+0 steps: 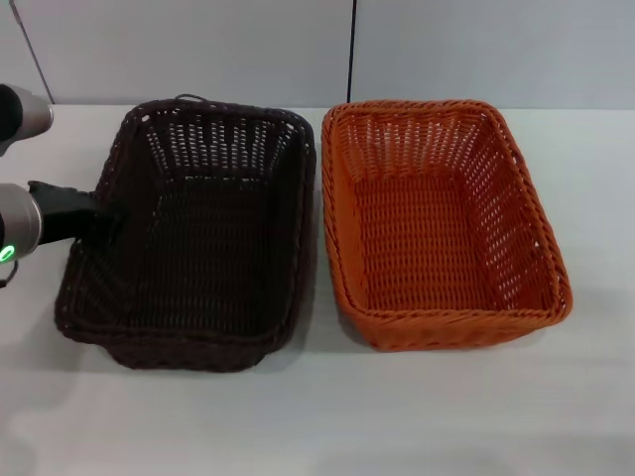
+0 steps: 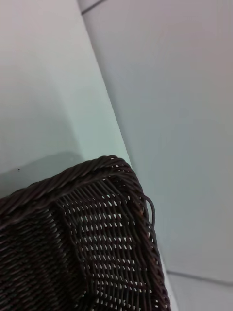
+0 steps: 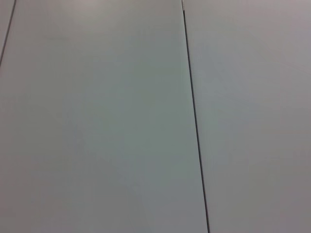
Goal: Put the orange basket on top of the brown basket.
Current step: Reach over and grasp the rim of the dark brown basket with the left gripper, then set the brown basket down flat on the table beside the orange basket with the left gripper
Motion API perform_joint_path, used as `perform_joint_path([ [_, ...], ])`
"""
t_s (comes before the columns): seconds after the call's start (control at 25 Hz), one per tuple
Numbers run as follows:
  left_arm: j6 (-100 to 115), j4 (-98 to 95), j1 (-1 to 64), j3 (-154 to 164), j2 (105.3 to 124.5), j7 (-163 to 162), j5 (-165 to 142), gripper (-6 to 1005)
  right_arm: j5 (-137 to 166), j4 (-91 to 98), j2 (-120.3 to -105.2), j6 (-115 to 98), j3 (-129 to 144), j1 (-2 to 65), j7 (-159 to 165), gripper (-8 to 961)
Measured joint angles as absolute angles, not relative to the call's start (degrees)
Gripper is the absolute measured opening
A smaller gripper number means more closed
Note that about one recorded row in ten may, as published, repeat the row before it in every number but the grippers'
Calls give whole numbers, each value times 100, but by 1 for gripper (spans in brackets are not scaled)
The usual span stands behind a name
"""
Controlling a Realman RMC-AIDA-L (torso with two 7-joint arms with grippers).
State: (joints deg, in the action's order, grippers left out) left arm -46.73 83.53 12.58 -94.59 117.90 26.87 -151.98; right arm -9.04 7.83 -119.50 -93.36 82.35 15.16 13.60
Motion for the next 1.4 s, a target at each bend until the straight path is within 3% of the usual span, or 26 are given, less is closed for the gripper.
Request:
perform_joint_path([
  [0.36, -5958, 9068, 1293, -10407, 11778, 5033, -14392, 262, -919, 774, -11953, -9442, 8233, 1435, 1362, 737],
  [0.72, -7579, 8724, 2084, -11240, 11777, 7174, -13115, 259, -924, 747, -11965, -9585, 8243, 1355, 1362, 733],
  [1.0, -7741, 8298, 2687, -11127, 11784, 7598, -13083, 253, -924, 740, -11972, -9652, 8243, 1297, 1362, 729],
  [1.16, -7628, 7775, 3020, -11168, 11779, 7813, -13105, 195, -916, 737, -11972, -9675, 8243, 1252, 1364, 727],
  [1.4, -7008, 7546, 2985, -10820, 11807, 7932, -13107, 236, -896, 737, -11970, -9677, 8243, 1239, 1367, 724],
])
